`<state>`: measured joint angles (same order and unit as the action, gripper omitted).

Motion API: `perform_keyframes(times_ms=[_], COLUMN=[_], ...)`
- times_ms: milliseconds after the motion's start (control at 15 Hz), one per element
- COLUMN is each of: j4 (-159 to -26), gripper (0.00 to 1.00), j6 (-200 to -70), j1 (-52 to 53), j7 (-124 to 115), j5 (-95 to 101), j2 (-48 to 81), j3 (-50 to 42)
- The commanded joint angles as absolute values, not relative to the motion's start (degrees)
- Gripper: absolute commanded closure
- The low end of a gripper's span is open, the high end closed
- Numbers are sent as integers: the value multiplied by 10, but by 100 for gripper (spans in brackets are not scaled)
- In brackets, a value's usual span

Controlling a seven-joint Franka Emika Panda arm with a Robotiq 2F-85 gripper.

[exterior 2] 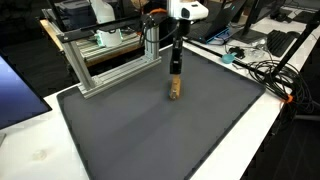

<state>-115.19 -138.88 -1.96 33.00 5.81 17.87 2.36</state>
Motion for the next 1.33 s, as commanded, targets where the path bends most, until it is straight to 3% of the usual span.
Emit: perform_keyframes(times_ms=[0, 1267], j4=[-1154, -1149], gripper=[77, 77], j6=[-1365, -1344], j1=[-32, -30], j7=[342, 342], j5=[72, 84], j2=[208, 216], j3=[21, 18])
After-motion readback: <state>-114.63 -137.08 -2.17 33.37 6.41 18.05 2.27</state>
